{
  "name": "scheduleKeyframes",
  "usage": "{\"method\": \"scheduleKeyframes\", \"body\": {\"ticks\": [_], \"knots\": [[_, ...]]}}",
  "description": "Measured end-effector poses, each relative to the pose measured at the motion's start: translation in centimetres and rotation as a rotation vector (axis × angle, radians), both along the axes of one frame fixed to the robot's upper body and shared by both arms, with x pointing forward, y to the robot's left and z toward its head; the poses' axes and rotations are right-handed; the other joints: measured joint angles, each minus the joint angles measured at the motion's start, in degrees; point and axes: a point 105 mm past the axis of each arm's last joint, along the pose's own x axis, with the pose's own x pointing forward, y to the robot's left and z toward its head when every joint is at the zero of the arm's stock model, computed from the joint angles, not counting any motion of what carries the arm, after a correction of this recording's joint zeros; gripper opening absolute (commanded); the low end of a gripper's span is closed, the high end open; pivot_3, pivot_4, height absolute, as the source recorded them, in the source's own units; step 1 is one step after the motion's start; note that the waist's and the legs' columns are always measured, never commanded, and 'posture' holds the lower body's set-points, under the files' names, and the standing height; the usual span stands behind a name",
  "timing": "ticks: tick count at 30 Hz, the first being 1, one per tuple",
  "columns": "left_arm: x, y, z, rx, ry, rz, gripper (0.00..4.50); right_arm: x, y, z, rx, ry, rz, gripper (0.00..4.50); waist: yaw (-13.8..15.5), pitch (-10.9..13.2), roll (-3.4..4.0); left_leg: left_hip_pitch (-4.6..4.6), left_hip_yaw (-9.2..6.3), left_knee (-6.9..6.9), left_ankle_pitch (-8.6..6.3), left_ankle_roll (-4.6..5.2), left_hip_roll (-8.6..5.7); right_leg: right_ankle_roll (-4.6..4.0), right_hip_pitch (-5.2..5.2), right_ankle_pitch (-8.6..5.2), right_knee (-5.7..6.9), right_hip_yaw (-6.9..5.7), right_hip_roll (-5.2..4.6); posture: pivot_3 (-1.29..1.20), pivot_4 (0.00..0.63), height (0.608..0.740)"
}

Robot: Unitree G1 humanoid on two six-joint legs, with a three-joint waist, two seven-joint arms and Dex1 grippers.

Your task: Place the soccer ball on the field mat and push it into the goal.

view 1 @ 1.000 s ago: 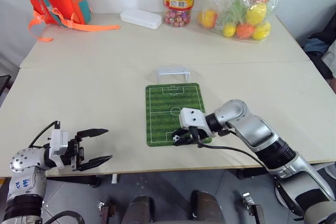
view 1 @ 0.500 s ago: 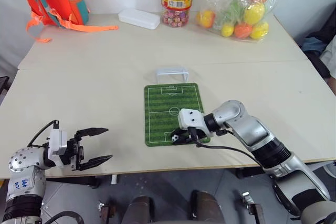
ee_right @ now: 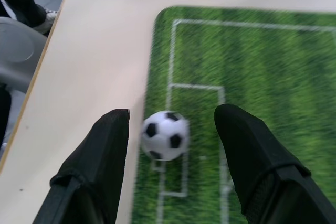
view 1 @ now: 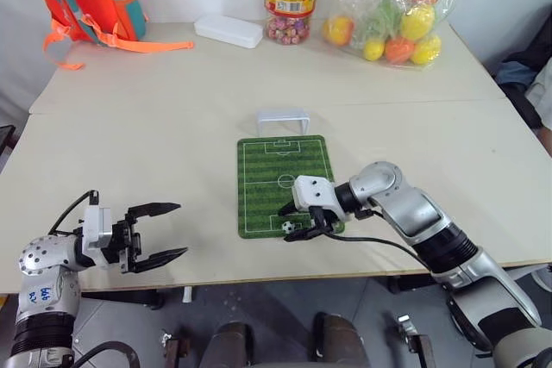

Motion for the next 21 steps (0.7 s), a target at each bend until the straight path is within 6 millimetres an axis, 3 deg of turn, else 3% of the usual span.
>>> {"method": "scheduleKeyframes", "body": {"ticks": [9, 13, 18, 21], "knots": [[0.5, -0.3, -0.1, -0.008, 0.007, -0.006, 4.50, -1.6, 0.2, 3.5, 0.060, -0.029, 0.070, 2.79, 0.1, 0.0, -0.01, -0.01, 0.00, -0.01, 0.00, 0.00, 0.00, 0.00, -0.01, 0.00, -0.01, 0.00, 0.00, 0.00, 0.150, 0.740], [0.8, -0.5, 0.2, -0.009, -0.004, -0.019, 4.50, -3.8, 0.0, 4.7, 0.113, -0.023, 0.099, 1.93, 0.3, 0.0, -0.03, -0.02, -0.02, -0.03, -0.01, 0.00, 0.00, 0.00, -0.01, 0.00, -0.03, -0.01, 0.00, 0.00, 0.150, 0.740], [0.9, -0.4, -0.2, -0.016, 0.014, -0.013, 4.50, -5.1, -0.4, 2.8, 0.122, 0.033, 0.033, 0.16, 0.2, 0.0, -0.12, -0.02, 0.01, 0.00, -0.04, 0.00, 0.00, 0.00, 0.00, 0.00, -0.03, 0.01, 0.00, 0.00, 0.150, 0.740], [1.1, -0.6, -0.1, -0.017, 0.011, -0.018, 4.50, -5.1, -0.4, 2.1, 0.121, 0.051, -0.001, 0.03, 0.0, 0.0, -0.14, 0.02, 0.04, 0.01, -0.04, 0.00, 0.01, 0.00, -0.01, 0.00, 0.00, 0.05, 0.01, 0.00, 0.150, 0.740]]}}
